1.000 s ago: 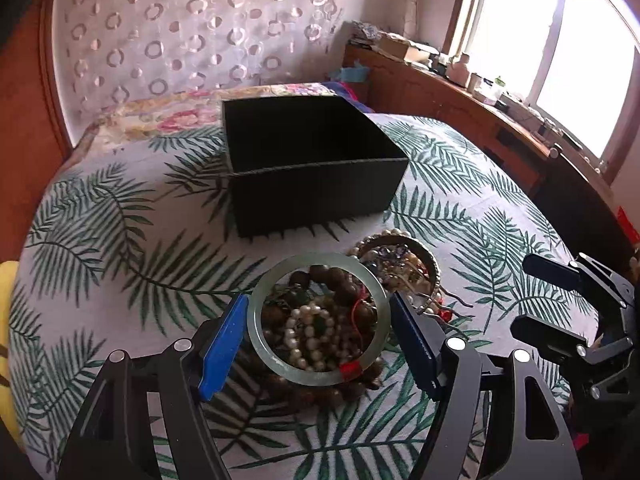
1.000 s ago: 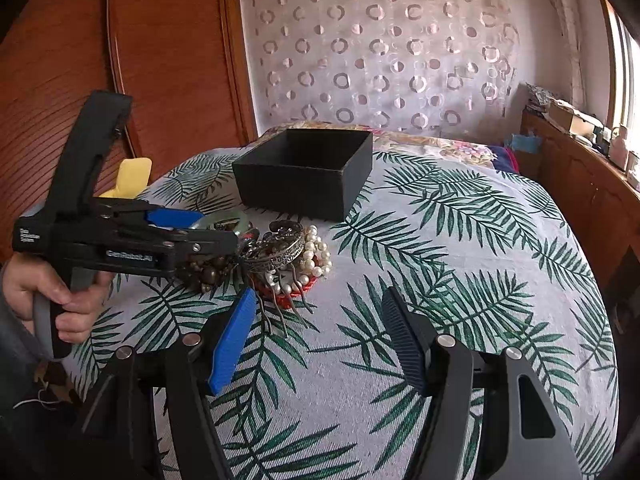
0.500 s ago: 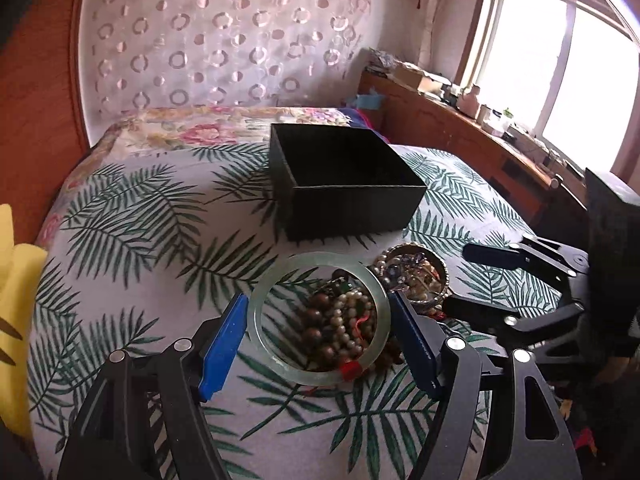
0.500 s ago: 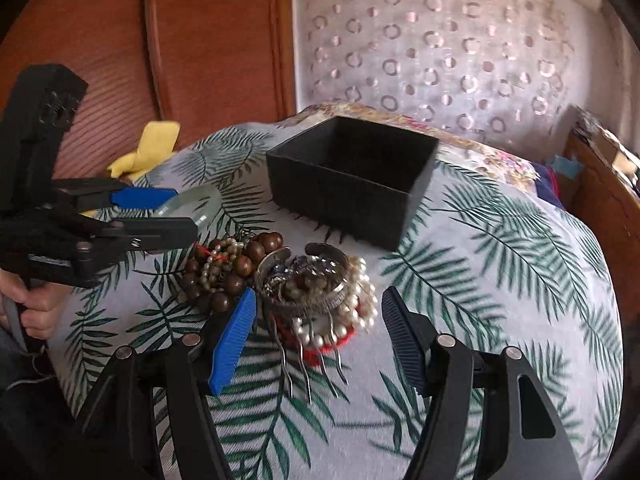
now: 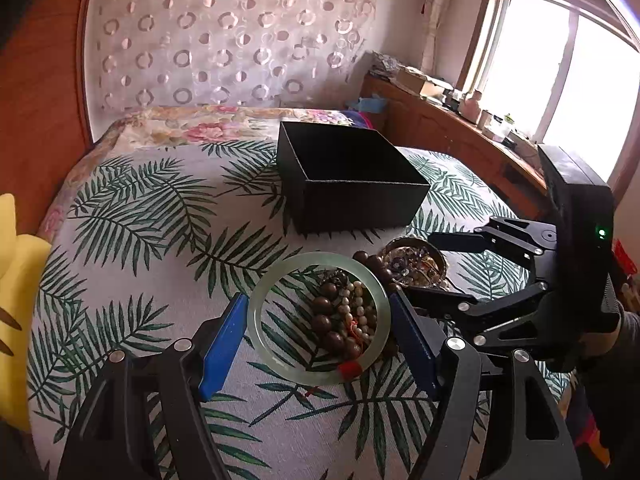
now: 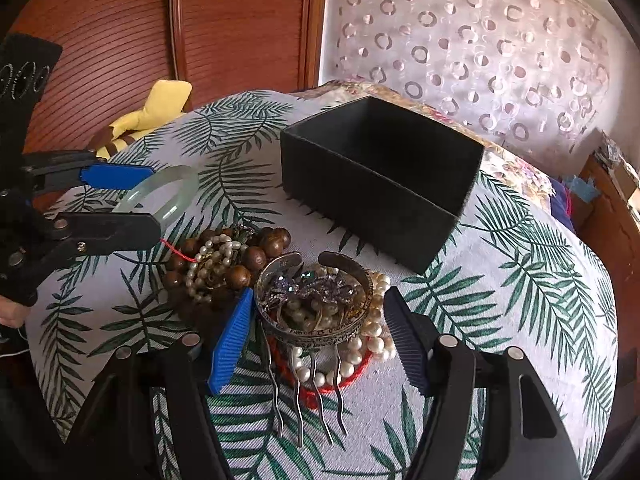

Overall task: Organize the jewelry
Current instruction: 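Lower the jade bangle into the black box with the left tool while the right tool drops the cuff in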

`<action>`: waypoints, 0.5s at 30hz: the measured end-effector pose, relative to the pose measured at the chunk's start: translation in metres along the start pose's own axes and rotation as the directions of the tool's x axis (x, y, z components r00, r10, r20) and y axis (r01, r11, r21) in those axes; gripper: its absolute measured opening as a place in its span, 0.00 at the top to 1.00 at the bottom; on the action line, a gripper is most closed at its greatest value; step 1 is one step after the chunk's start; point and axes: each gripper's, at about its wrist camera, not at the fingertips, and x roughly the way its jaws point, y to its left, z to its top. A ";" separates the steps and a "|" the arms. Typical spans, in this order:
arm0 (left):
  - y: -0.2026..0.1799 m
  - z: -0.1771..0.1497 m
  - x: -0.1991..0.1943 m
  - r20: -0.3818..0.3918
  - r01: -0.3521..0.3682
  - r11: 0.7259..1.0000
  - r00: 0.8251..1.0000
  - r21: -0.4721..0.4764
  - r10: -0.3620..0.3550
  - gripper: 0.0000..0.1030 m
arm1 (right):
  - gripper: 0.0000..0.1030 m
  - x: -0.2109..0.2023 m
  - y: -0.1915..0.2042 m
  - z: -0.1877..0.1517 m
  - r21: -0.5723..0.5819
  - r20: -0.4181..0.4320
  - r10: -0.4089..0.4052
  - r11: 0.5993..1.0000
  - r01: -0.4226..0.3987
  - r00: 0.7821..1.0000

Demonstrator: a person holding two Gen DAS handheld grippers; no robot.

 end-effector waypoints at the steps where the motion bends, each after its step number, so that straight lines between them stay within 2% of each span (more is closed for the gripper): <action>1: 0.000 0.000 0.000 0.000 0.002 1.000 1.000 0.002 -0.002 0.33 | 0.32 0.002 -0.001 0.002 -0.001 0.000 0.001 1.000 -0.001 1.000; 3: -0.001 0.000 0.000 0.000 0.003 1.000 1.000 0.003 -0.003 0.33 | 0.34 0.002 -0.001 0.003 -0.006 0.004 0.002 1.000 -0.002 1.000; 5: -0.002 0.001 0.000 0.001 0.004 1.000 1.000 0.007 -0.004 0.33 | 0.42 0.000 -0.003 0.002 -0.011 0.014 0.013 1.000 -0.013 1.000; 15: -0.003 0.002 -0.001 0.004 0.003 1.000 1.000 0.009 -0.003 0.33 | 0.42 -0.031 -0.016 -0.007 0.041 0.080 0.035 0.998 -0.039 0.996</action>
